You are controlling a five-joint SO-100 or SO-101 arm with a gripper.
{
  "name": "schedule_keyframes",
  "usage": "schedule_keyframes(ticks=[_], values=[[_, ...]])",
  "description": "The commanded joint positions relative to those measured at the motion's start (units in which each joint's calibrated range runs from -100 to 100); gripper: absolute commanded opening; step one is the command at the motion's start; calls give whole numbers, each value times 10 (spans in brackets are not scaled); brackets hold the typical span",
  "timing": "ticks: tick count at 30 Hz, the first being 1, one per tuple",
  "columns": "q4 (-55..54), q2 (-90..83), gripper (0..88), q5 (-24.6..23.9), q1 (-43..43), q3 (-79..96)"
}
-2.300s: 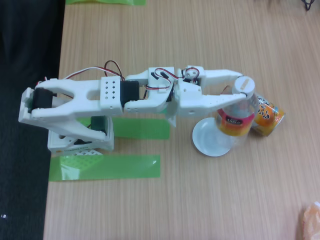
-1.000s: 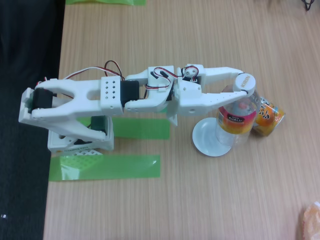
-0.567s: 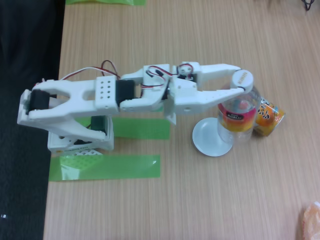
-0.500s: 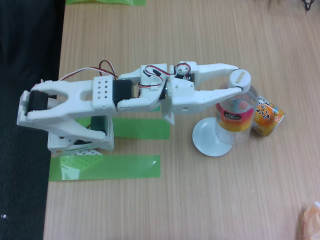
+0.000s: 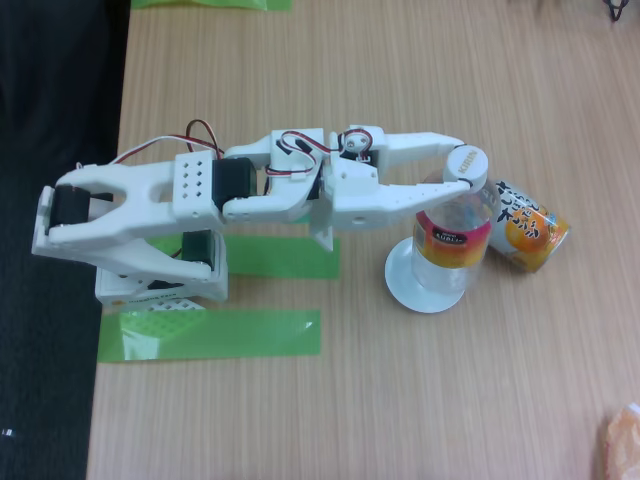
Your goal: Pick up the plastic bottle and stand it up on the white place
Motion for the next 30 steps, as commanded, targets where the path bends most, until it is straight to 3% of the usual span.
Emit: schedule_keyframes(ticks=[1,30], values=[[1,-8,66,-2,5,-4],[-6,-7,66,-3,1,54]])
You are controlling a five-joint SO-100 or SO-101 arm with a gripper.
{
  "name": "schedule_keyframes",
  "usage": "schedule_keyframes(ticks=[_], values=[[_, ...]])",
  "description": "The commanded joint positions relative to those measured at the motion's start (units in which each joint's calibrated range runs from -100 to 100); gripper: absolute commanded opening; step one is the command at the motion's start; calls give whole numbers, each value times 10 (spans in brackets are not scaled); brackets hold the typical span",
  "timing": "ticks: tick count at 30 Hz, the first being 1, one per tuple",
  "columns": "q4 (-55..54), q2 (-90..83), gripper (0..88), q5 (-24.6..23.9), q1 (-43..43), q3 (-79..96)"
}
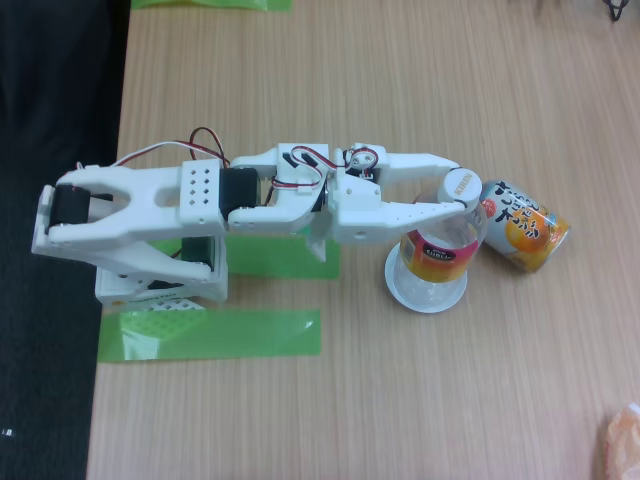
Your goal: Pick up the plastic bottle and stand it up on the white place
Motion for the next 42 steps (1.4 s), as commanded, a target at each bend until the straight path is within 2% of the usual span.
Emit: schedule_keyframes(ticks=[1,42], values=[[-5,-7,66,-2,-5,-3],[-7,21,66,-2,-5,-3]])
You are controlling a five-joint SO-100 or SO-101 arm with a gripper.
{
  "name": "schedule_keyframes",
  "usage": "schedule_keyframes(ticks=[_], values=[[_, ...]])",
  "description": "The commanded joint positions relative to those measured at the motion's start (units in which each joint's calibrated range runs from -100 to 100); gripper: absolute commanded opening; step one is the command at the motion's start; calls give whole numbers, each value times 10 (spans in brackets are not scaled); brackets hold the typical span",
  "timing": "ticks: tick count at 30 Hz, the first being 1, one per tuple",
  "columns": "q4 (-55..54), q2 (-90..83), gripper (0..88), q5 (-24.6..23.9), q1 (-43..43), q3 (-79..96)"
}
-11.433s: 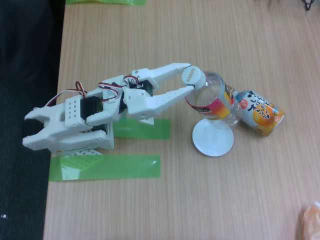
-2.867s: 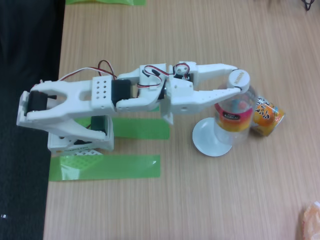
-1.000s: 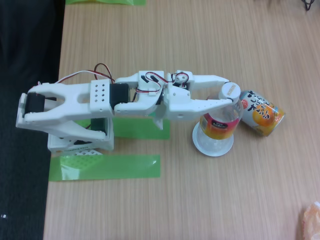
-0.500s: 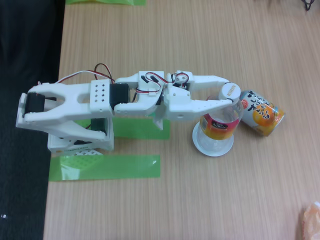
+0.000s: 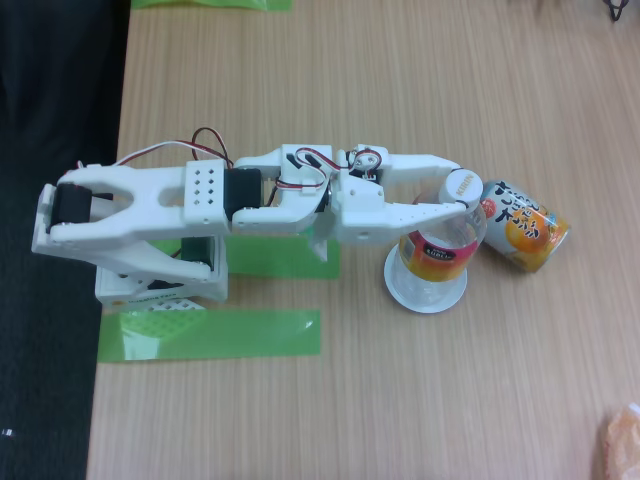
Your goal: Pick up the plastic bottle and stand it up on the white place
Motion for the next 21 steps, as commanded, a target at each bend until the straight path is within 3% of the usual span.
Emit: schedule_keyframes(ticks=[1,8,15,21], values=[[-6,2,66,-2,-2,-9],[-6,2,78,-2,-2,-6],[-6,2,165,-2,-2,-3],[-6,2,177,-2,-2,-3]])
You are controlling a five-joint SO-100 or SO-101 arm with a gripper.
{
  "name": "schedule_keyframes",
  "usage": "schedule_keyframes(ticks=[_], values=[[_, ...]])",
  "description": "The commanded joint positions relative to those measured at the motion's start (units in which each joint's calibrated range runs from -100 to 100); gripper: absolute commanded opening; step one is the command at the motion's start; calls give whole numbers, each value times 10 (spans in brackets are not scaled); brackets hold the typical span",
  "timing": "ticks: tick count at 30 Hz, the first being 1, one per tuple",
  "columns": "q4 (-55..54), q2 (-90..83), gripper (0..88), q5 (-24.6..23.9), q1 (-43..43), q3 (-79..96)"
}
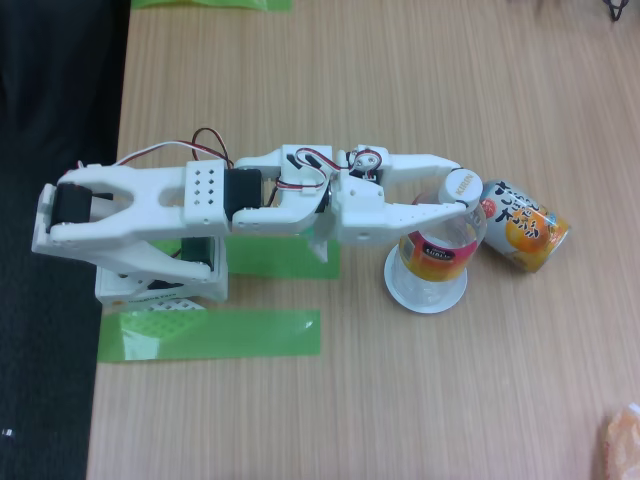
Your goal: Pick up the plastic bottle and stand it up on the white place
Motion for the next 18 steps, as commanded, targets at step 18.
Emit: schedule_keyframes(ticks=[18], values=[[-4,2,267,-3,-2,-3]])
